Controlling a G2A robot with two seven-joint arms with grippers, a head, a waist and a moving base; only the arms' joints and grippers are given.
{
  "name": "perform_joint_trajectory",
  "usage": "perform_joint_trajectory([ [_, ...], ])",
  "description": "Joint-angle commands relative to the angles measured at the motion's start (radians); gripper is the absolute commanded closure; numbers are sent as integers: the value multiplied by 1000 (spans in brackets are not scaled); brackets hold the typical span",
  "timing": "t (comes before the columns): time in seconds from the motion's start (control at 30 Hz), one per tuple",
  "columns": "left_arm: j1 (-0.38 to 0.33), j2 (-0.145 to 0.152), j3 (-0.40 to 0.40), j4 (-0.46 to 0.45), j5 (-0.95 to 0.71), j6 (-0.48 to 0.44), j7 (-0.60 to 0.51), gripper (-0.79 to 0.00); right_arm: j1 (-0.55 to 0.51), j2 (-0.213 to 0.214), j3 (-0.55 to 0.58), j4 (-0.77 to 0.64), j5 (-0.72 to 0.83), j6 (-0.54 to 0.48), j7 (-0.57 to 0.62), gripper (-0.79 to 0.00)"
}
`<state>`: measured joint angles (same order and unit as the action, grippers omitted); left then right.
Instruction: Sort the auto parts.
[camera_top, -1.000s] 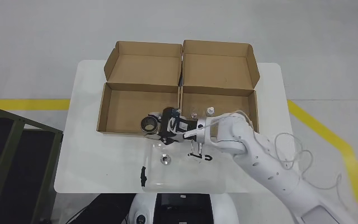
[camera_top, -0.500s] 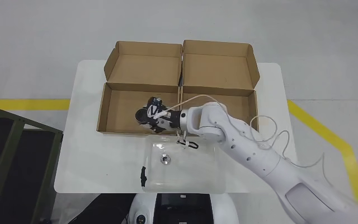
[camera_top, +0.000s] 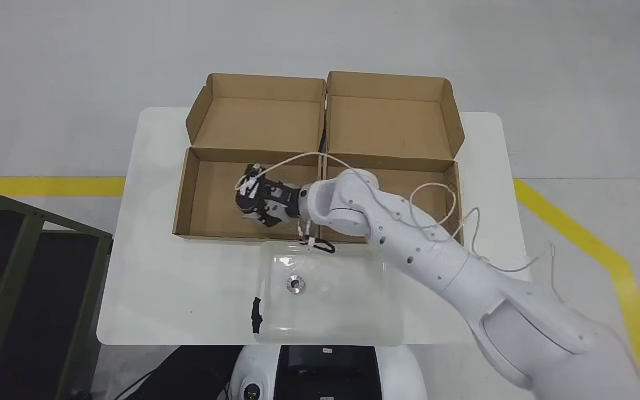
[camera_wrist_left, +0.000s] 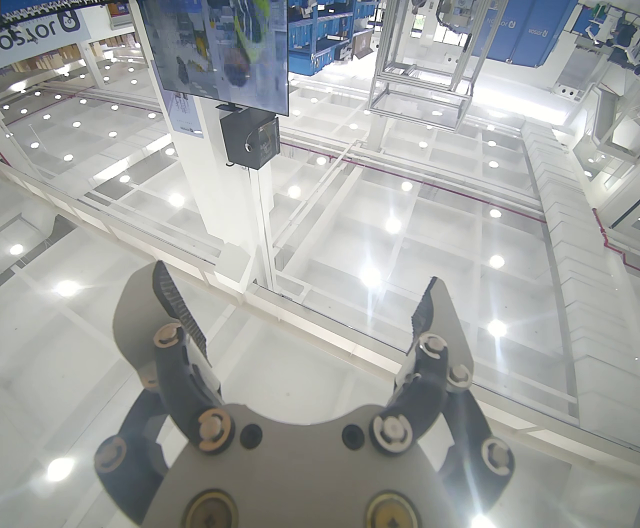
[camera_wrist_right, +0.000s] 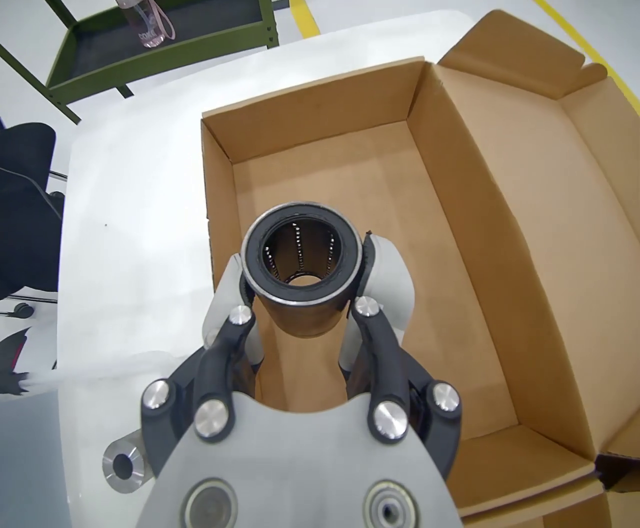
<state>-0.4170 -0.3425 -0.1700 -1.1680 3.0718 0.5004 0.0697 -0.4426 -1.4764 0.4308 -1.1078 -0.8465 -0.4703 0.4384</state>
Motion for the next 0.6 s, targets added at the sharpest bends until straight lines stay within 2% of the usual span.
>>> perform_joint_trajectory([
  [0.0, 0, 0, 0, 0, 0, 0, 0, -785, 11, -18, -12, 37, -3, 4, 7, 0],
  [0.3, 0, 0, 0, 0, 0, 0, 0, -785, 41, -82, -44, 156, -23, -6, 23, 0],
  [0.5, 0, 0, 0, 0, 0, 0, 0, -785, 44, -107, -46, 204, -45, -16, 19, -6],
  [0.57, 0, 0, 0, 0, 0, 0, 0, -785, 42, -111, -43, 215, -51, -22, 19, -129],
])
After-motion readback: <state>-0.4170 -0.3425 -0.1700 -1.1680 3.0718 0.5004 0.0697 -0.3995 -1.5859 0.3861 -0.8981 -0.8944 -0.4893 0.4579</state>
